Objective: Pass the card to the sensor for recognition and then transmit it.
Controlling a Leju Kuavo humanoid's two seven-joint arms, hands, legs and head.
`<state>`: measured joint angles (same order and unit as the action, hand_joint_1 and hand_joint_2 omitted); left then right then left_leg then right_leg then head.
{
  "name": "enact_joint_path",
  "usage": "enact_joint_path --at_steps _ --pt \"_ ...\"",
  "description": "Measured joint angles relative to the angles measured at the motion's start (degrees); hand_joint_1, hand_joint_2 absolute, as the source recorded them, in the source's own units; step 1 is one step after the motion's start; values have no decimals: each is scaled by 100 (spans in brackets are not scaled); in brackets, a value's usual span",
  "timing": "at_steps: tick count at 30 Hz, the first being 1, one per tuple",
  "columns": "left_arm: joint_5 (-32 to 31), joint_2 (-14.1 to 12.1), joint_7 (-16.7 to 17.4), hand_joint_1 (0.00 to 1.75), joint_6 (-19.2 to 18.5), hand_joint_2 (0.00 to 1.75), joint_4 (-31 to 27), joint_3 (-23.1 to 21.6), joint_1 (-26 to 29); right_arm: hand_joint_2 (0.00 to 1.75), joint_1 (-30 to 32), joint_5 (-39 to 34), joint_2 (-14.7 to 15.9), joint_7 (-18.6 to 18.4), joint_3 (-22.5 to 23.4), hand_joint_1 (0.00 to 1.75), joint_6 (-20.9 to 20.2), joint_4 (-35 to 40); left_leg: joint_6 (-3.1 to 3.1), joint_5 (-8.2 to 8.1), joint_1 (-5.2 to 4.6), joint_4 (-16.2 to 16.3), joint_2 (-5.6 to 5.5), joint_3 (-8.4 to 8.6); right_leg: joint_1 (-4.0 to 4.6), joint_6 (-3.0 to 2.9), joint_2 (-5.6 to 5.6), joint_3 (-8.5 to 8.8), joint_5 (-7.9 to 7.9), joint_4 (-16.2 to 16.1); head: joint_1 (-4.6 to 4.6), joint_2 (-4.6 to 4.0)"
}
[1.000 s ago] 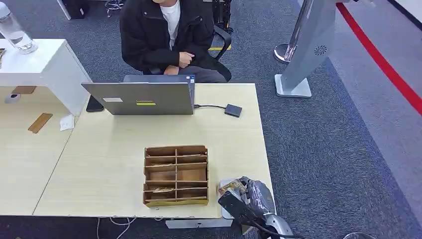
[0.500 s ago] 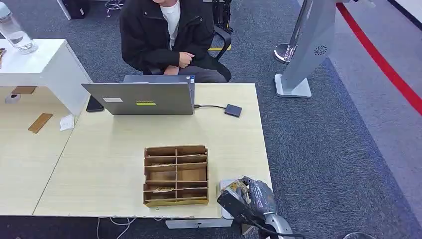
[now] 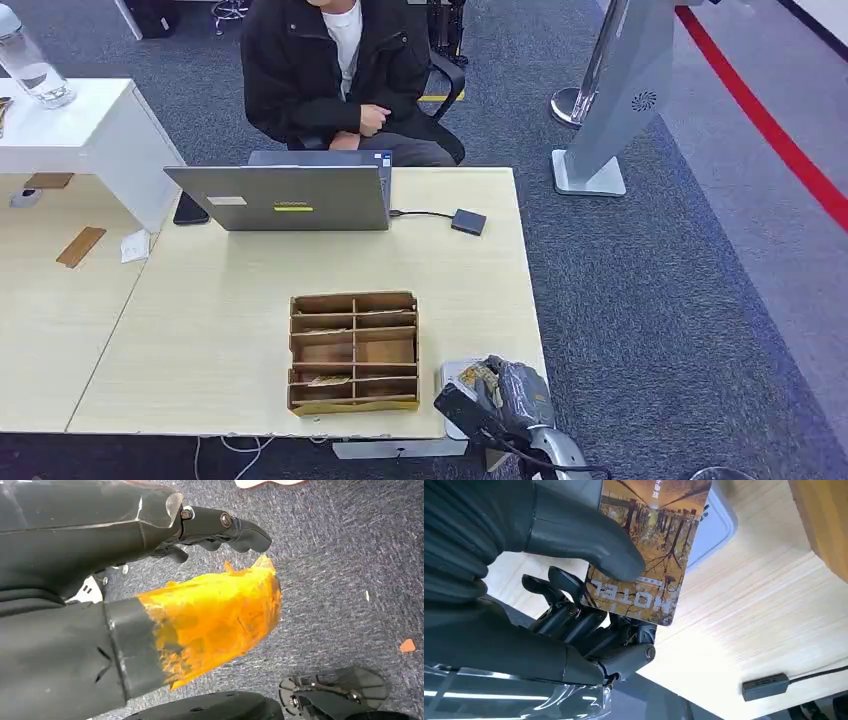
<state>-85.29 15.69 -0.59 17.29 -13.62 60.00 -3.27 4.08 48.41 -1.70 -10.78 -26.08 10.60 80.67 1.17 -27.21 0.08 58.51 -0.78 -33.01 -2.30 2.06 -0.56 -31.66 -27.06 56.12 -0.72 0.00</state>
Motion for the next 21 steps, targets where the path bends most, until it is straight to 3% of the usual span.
enact_joint_path --at_steps 21 --pt "0 0 0 0 0 0 0 4 0 175 -26 46 0 -48 0 175 -20 -42 0 0 0 0 0 1 0 0 0 1 0 0 0 0"
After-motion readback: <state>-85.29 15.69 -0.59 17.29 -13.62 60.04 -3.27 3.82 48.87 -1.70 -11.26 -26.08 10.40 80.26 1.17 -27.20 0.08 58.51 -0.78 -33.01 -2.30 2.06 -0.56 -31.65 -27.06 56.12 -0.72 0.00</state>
